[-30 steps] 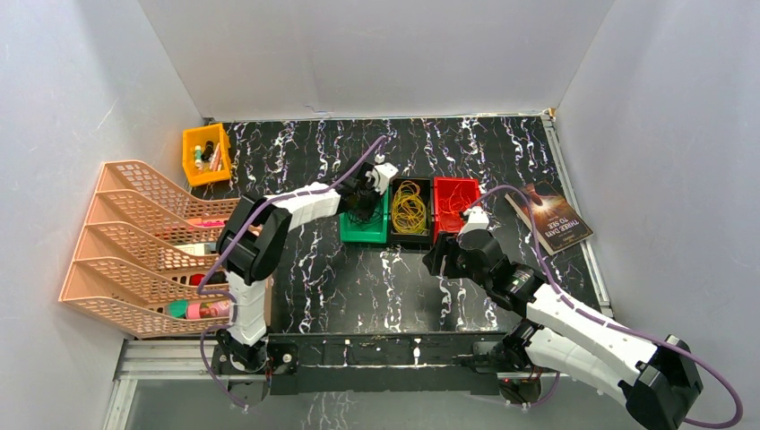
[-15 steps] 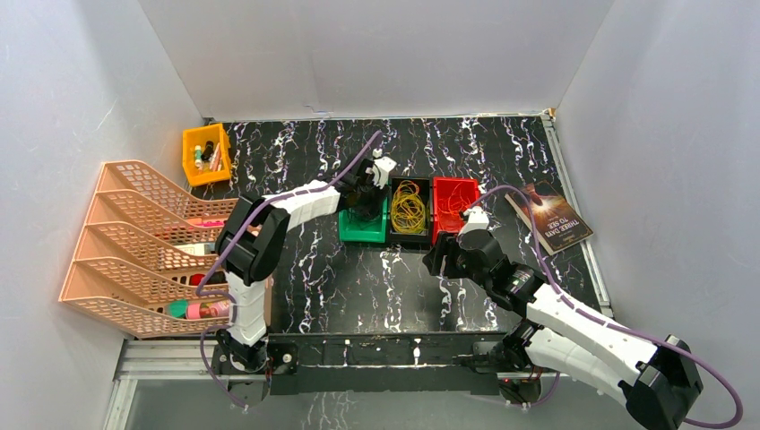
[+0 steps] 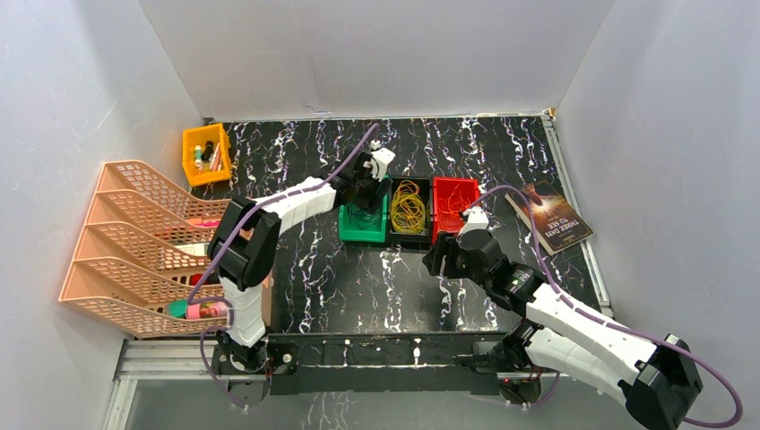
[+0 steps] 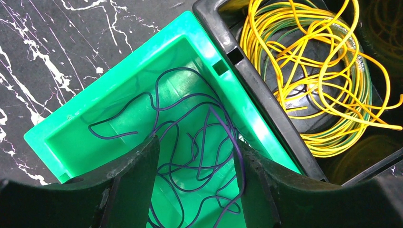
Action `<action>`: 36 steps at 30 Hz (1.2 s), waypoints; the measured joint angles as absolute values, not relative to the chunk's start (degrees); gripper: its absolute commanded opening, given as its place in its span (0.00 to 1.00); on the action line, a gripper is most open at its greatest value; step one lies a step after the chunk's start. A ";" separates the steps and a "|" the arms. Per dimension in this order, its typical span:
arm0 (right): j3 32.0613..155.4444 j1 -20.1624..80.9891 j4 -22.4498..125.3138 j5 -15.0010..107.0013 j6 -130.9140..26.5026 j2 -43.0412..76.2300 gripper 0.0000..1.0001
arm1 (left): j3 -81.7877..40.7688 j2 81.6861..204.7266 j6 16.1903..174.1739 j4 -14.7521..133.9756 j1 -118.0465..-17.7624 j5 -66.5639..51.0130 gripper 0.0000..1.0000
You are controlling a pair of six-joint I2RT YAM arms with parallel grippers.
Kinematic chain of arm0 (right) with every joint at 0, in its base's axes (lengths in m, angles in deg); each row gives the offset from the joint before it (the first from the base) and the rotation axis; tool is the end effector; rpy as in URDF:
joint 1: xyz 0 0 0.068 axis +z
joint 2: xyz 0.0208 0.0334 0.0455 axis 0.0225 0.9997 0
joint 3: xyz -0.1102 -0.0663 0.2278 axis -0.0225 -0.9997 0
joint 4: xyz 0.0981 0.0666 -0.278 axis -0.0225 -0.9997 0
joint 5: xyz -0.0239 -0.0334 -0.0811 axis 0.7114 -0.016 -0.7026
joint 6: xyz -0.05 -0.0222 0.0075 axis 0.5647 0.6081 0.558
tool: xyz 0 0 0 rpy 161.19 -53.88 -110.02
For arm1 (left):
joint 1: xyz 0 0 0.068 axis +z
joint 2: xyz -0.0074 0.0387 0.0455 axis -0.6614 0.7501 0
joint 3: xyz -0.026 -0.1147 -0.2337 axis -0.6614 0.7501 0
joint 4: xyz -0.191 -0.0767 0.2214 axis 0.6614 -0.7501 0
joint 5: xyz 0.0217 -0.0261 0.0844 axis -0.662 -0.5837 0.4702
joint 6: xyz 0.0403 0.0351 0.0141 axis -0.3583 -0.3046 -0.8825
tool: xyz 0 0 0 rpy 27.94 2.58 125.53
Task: Untangle the cables
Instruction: Reset both arms
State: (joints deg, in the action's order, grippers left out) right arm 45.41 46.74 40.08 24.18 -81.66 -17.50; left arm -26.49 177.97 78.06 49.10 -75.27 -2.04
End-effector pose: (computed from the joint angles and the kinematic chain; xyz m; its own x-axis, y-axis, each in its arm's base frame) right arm 0.1703 0.1598 0.1996 -0.6189 0.1888 -0.7625 -0.2214 0.8894 0.4000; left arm 0.3878 -0.2623 0.1762 -0.4795 0.4381 -0.7604 0.6338 0.7722 0.0451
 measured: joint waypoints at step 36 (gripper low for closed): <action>50.59 46.74 34.64 11.20 -74.91 -29.96 0.87 | -4.41 135.59 88.47 54.59 -74.88 4.87 0.92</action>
State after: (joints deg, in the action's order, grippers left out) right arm 50.59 46.74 34.64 11.20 -74.91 -29.96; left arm -4.41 135.59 88.47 54.59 -74.88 4.87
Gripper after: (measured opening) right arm 0.842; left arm 0.894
